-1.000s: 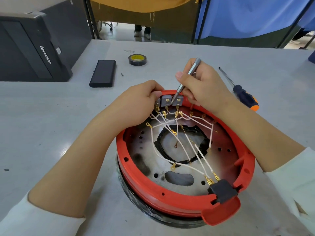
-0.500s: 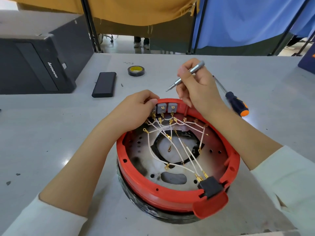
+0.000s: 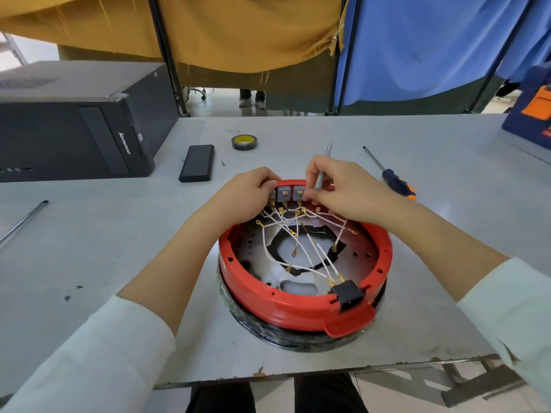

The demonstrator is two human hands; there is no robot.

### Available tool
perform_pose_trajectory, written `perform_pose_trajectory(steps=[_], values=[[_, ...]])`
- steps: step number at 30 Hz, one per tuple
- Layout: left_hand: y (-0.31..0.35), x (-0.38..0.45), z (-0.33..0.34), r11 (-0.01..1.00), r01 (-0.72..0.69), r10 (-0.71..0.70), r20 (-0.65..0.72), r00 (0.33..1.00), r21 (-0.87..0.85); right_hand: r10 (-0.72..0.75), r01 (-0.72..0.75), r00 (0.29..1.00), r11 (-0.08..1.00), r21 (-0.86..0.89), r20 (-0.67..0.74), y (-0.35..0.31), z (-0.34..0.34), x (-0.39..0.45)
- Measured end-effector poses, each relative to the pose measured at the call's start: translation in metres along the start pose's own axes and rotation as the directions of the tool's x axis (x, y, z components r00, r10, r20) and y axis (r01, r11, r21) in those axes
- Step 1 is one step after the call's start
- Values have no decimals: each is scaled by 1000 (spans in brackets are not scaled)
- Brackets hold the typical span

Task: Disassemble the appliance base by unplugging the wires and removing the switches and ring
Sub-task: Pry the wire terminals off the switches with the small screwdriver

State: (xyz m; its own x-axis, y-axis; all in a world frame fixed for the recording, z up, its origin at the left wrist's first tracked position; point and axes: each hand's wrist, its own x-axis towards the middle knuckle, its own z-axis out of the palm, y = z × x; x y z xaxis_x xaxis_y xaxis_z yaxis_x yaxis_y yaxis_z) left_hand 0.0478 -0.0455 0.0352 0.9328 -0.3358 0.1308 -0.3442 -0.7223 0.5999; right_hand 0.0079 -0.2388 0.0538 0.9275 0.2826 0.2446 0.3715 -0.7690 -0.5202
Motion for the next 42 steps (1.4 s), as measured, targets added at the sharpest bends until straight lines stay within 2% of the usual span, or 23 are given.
perform_pose_trajectory(steps=[3, 10, 14, 20, 22, 24, 27, 29, 30, 32, 34, 37, 40, 42], values=[[2, -2, 0, 1000, -4, 4, -11, 1000, 10, -28, 33, 999, 994, -108, 44, 1, 9, -12], [3, -3, 1, 1000, -9, 9, -11, 1000, 25, -149, 149, 988, 919, -366, 26, -15, 15, 0], [2, -3, 0, 1000, -14, 14, -10, 1000, 21, -86, 116, 992, 917, -383, 93, -19, 27, 5], [1, -1, 0, 1000, -14, 14, -28, 1000, 11, -76, 104, 993, 915, -390, 87, -19, 31, 4], [1, -1, 1, 999, -20, 20, -32, 999, 25, -114, 111, 993, 924, -367, 13, -21, 28, -2], [1, -3, 1, 999, -23, 25, -37, 999, 32, -208, 158, 968, 939, -304, -140, -24, 23, -8], [2, -4, -1, 999, -41, 41, -69, 997, 9, -344, 273, 846, 936, -223, -407, -26, 18, -13], [3, -7, -2, 992, -63, 50, -119, 992, -106, -395, 306, 747, 918, -251, -534, -26, 17, -11], [4, -10, -2, 983, -84, 59, -153, 987, -162, -394, 289, 718, 919, -269, -574, -25, 17, -9], [6, -17, -2, 967, -140, 95, -210, 973, -211, -335, 224, 708, 941, -253, -622, -26, 13, -3], [7, -22, -3, 950, -182, 121, -236, 964, -255, -296, 218, 756, 955, -203, -584, -27, 7, 1], [9, -25, -6, 909, -214, 124, -259, 958, -357, -418, 263, 805, 887, -379, -420, -26, 5, 5], [9, -27, -6, 869, -217, 100, -273, 957, -444, -520, 368, 808, 813, -451, -278, -27, 10, 5], [8, -25, -6, 833, -185, 58, -250, 966, -521, -546, 423, 808, 798, -431, -219, -26, 14, 6]])
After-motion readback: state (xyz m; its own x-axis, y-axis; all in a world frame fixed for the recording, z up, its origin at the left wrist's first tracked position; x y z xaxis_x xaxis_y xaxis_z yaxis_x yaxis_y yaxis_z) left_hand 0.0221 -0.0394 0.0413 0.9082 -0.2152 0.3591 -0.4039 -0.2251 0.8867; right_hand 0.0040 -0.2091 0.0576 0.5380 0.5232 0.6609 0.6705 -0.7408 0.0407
